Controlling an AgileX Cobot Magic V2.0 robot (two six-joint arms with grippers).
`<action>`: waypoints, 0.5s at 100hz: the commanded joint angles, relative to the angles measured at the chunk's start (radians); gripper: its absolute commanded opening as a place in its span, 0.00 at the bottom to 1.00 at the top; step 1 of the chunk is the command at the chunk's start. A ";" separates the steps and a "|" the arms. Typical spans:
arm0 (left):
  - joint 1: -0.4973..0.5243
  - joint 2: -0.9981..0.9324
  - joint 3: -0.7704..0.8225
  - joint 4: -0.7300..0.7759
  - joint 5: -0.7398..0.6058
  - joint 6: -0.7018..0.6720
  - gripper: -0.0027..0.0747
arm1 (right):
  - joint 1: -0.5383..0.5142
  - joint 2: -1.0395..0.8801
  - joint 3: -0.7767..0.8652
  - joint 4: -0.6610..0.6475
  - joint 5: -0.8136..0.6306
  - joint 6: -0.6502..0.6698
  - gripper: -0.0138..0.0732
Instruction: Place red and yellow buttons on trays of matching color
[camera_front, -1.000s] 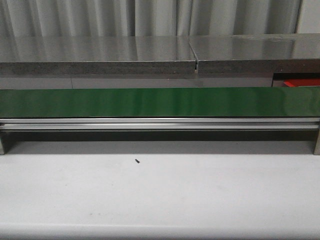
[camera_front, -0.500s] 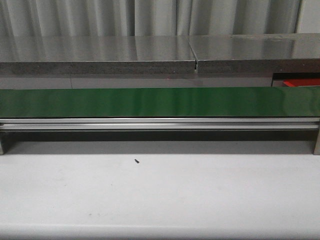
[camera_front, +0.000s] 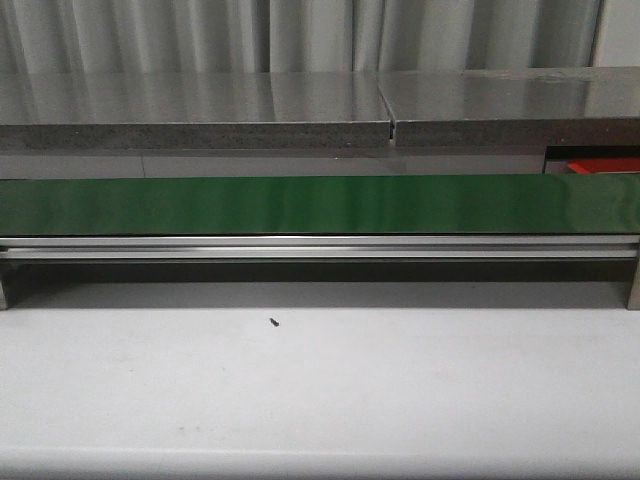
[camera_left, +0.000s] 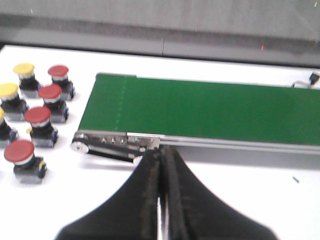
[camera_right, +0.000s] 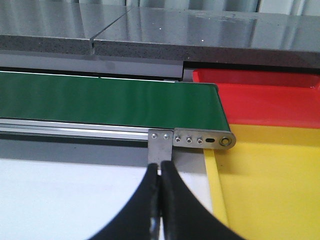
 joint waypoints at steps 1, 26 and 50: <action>-0.007 0.102 -0.110 -0.010 0.053 -0.012 0.01 | 0.000 0.006 -0.001 -0.008 -0.081 -0.001 0.08; -0.007 0.292 -0.152 -0.011 0.098 -0.012 0.01 | 0.000 0.006 -0.001 -0.008 -0.081 -0.001 0.08; -0.007 0.411 -0.152 -0.011 0.090 -0.008 0.03 | 0.000 0.006 -0.001 -0.008 -0.081 -0.001 0.08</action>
